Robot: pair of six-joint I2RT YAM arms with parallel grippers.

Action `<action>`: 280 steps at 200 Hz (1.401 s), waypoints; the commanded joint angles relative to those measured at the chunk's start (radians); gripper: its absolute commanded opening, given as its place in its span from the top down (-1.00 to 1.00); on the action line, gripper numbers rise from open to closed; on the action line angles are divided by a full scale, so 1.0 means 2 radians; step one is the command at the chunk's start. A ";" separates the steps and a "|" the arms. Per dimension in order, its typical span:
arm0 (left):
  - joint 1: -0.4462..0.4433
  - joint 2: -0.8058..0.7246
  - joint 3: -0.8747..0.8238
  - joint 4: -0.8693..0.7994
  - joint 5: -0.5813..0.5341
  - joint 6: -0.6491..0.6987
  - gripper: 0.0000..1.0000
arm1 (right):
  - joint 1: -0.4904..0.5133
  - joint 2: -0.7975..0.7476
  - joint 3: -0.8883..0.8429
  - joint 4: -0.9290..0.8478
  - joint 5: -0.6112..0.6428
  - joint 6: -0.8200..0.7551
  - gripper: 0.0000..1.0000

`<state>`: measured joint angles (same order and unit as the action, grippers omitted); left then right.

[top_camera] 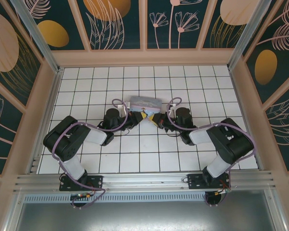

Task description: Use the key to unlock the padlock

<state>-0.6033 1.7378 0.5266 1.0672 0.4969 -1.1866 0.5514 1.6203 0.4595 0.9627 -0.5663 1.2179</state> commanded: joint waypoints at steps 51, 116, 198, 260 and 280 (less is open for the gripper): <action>-0.029 -0.003 -0.014 0.021 0.113 -0.013 1.00 | 0.017 -0.048 0.098 -0.128 0.040 -0.179 1.00; -0.029 0.009 -0.021 0.060 0.120 -0.043 1.00 | 0.018 -0.046 0.061 -0.032 0.032 -0.152 1.00; -0.029 0.005 -0.023 0.053 0.116 -0.038 1.00 | 0.002 -0.008 0.072 0.066 -0.011 -0.005 1.00; -0.029 0.009 -0.011 0.030 0.113 -0.021 1.00 | 0.002 -0.024 0.089 -0.080 -0.040 -0.134 1.00; -0.028 0.010 -0.009 0.028 0.115 -0.020 1.00 | 0.002 -0.025 0.086 -0.102 -0.054 -0.165 1.00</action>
<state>-0.5926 1.7447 0.4953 1.1339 0.4755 -1.2652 0.5426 1.6051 0.5659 0.7330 -0.6296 1.0107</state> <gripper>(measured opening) 0.100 0.049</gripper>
